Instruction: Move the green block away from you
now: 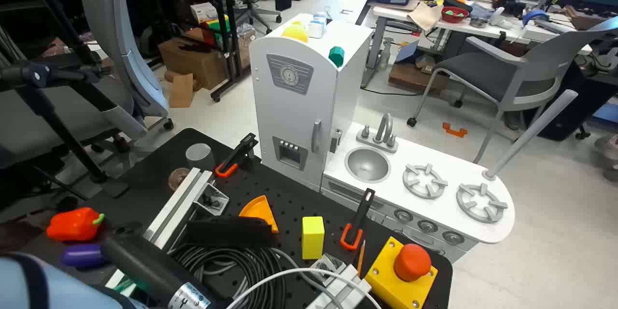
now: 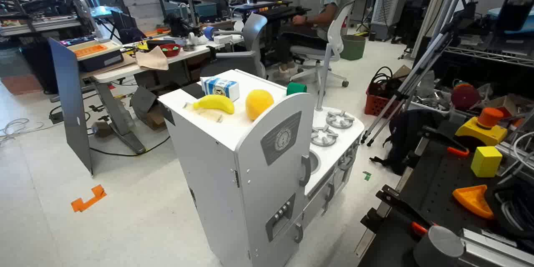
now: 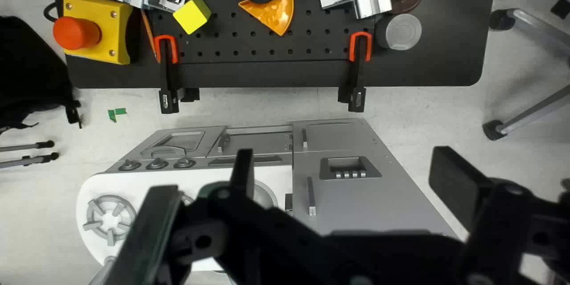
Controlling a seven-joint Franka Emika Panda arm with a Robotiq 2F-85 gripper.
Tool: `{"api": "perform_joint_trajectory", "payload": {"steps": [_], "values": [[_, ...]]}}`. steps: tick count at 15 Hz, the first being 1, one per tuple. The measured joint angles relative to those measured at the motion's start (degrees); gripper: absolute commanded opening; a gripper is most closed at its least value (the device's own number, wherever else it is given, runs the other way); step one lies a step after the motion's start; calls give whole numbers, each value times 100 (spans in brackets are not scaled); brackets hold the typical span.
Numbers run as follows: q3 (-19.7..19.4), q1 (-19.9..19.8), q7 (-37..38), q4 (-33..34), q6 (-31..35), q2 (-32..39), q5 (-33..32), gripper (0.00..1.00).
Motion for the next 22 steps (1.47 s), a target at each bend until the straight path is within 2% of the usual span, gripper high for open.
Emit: {"api": "perform_joint_trajectory", "payload": {"steps": [17,22], "values": [[-18,-11,0,8,25,10,-1,100],[-61,-154,20,296,173,530,-22,100]]}}
